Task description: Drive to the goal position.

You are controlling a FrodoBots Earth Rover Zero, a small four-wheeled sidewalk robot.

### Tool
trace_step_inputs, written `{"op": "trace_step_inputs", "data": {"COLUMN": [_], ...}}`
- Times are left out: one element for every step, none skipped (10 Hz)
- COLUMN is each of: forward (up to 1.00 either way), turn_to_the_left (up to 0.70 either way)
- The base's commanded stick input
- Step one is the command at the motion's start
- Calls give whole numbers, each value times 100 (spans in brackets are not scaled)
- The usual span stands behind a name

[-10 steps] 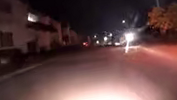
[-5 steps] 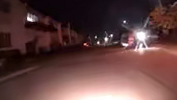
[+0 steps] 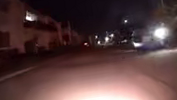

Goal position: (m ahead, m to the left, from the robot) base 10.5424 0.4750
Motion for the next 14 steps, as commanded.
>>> {"op": "trace_step_inputs", "data": {"forward": [70,70,70,70,70,70,70,70,70,70,70,70,70,70], "turn_to_the_left": [0,0,0,0,0,0,0,0,0,0,0,0,0,0]}}
